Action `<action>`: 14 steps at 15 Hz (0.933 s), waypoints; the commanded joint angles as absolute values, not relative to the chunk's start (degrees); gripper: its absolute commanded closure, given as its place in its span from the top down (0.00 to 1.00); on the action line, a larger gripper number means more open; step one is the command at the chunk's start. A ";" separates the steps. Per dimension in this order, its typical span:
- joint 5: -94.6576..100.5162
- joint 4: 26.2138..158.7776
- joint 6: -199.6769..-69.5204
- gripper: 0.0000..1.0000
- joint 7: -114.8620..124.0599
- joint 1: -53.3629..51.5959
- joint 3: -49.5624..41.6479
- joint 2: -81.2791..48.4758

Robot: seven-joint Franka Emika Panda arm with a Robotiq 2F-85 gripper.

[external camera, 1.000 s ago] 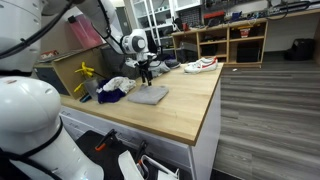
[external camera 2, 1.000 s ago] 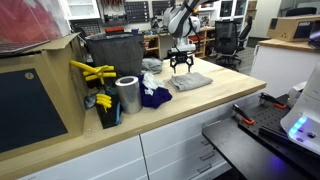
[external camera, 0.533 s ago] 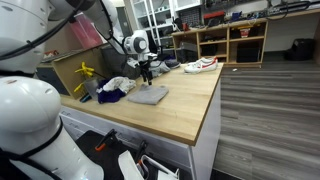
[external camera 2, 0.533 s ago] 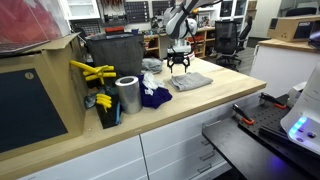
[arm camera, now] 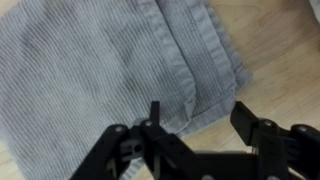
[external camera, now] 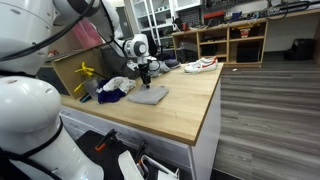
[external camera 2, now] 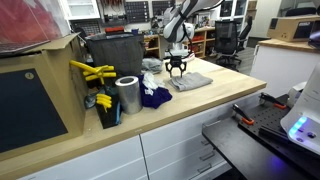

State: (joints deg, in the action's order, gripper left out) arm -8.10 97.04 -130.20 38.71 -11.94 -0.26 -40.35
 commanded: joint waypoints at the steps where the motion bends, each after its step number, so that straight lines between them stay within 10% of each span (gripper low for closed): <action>1: -9.35 96.04 -129.16 0.43 40.42 -11.95 -0.24 -40.93; 7: -7.65 98.43 -129.92 0.00 41.94 -12.83 -1.28 -37.69; 14: -2.77 103.08 -128.00 0.02 42.06 -14.89 -1.93 -31.13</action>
State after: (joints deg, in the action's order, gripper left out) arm -4.84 98.48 -129.83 40.28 -13.43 -1.23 -36.05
